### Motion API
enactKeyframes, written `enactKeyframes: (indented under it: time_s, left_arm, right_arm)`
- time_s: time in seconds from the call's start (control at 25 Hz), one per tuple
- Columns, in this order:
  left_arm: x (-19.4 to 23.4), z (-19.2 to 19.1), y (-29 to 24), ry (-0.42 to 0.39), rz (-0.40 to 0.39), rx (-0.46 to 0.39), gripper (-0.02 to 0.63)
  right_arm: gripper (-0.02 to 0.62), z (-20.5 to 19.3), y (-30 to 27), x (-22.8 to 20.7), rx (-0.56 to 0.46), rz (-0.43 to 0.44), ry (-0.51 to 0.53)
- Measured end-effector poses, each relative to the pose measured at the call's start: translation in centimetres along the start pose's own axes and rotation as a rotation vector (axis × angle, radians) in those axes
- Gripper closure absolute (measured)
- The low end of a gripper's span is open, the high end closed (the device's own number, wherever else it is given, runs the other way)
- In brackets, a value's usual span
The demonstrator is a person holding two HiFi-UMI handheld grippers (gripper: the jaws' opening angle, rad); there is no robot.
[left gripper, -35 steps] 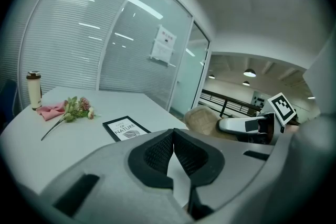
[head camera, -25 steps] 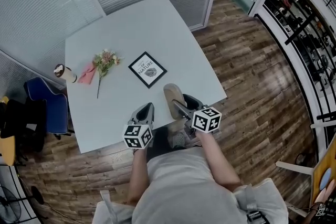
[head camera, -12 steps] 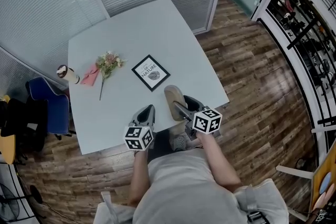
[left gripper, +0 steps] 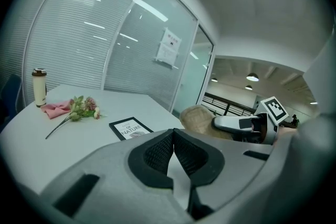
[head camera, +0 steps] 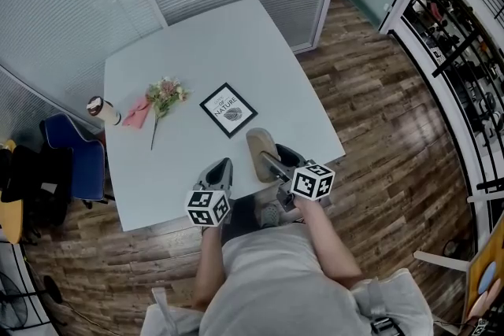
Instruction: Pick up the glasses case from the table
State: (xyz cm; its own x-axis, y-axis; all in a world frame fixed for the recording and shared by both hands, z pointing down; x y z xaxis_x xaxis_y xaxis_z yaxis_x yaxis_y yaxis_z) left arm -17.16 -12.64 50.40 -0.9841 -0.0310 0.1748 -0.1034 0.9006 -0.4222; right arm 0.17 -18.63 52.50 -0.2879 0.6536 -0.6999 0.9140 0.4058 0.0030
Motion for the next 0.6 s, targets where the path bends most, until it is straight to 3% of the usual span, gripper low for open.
enactKeyframes:
  time_s: [0.6]
  left_arm:
    - [-0.05,-0.02,0.27,0.004,0.0,-0.001,0.597]
  right_arm:
    - [0.334,-0.05,0.17,0.45,0.013,0.004,0.015]
Point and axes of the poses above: the fingertips, and each gripper's own axes: y backward along the fingers, x to its left, z out of its top, the point moved 5 cm from there along y, backward along the fingers, and after that the axes turned 14 degrees about z, right-handed, at the moved point
